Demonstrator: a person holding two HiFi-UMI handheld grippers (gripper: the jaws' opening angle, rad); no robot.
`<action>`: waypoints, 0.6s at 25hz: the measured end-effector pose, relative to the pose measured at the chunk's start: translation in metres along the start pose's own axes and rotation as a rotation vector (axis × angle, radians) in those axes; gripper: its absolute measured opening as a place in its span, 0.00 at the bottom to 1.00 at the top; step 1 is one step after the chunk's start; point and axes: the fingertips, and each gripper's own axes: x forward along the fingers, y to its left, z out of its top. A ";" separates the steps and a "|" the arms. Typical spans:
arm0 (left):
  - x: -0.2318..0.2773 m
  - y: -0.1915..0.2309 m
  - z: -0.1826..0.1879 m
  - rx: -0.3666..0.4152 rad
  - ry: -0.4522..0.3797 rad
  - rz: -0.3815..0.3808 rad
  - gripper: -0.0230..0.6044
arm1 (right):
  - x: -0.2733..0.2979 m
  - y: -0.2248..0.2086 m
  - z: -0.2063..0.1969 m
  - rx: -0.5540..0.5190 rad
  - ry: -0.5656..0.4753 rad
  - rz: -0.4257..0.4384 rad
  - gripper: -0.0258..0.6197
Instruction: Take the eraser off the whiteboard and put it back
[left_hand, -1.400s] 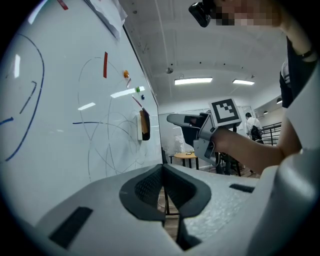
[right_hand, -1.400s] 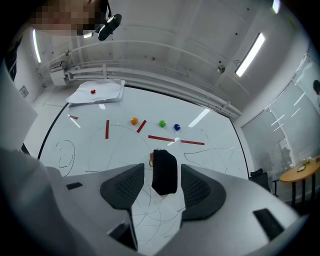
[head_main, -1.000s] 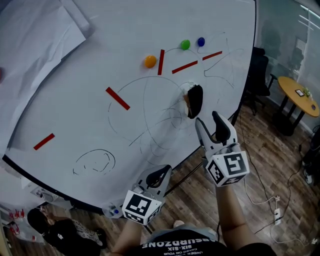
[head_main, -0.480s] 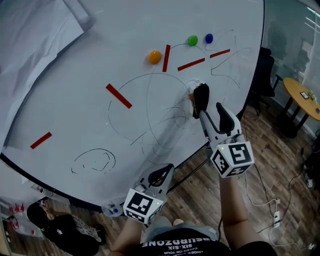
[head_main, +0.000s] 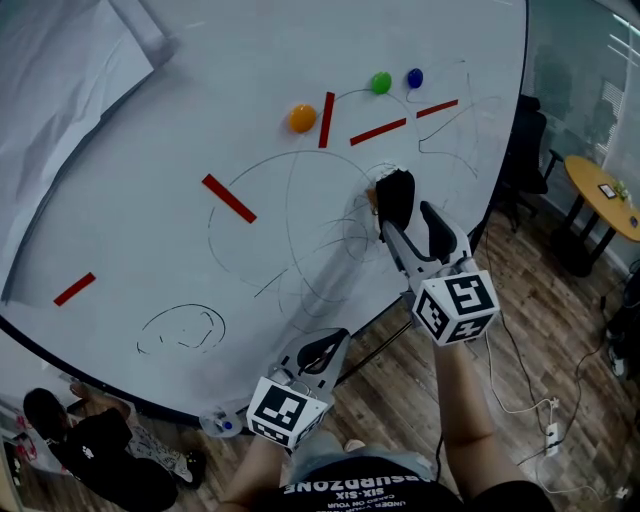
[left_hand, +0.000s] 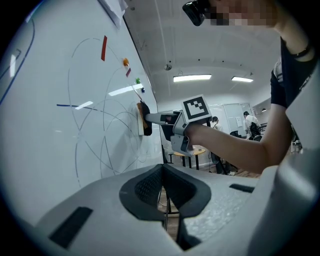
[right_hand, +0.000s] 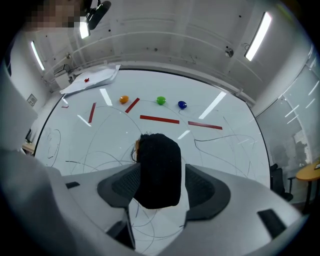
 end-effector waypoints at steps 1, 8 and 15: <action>0.001 0.000 -0.001 0.003 0.002 -0.001 0.05 | 0.002 0.000 -0.001 -0.001 0.002 0.003 0.44; 0.005 0.000 -0.001 0.006 0.006 -0.012 0.05 | 0.012 -0.003 -0.005 0.008 0.006 0.017 0.44; 0.008 0.000 -0.003 0.014 0.014 -0.019 0.05 | 0.019 -0.001 -0.007 0.028 0.006 0.033 0.45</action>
